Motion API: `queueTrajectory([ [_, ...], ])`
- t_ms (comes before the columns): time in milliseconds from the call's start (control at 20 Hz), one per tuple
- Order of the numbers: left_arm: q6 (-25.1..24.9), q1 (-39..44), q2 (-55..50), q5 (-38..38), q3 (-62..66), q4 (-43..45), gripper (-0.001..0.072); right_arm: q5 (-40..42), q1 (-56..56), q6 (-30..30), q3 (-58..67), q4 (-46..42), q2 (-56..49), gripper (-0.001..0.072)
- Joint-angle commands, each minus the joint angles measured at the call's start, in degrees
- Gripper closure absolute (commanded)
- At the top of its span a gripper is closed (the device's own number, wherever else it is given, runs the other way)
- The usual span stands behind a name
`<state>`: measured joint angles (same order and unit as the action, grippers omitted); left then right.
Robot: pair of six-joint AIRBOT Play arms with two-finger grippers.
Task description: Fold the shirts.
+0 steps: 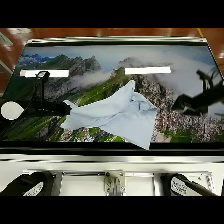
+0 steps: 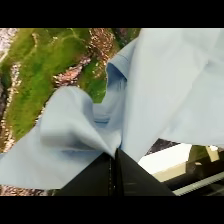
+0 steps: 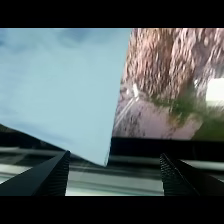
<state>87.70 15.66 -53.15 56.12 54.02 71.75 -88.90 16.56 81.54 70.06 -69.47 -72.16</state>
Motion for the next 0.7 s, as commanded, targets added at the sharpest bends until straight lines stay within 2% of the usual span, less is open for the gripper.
queueTrajectory([
  [0,-0.24,-0.04,0.00,1.99,0.96,2.01,0.0669,6.73,4.85,1.77,-24.79,2.89,10.36,0.0022],
  [100,-0.24,-0.04,0.00,2.47,0.96,2.01,0.0669,12.57,4.70,0.92,-36.30,8.59,12.57,0.0023],
  [250,-0.24,-0.04,0.00,2.86,0.96,2.01,0.0669,19.45,4.70,-0.13,-45.40,15.37,11.28,0.0023],
  [500,-0.22,-0.04,0.00,2.89,0.96,1.99,0.0669,21.64,4.33,-2.54,-46.97,18.38,6.86,0.0024],
  [650,-0.20,-0.04,0.00,2.86,0.96,1.99,0.0669,25.38,-1.62,-2.91,-46.97,19.98,4.55,0.0025],
])
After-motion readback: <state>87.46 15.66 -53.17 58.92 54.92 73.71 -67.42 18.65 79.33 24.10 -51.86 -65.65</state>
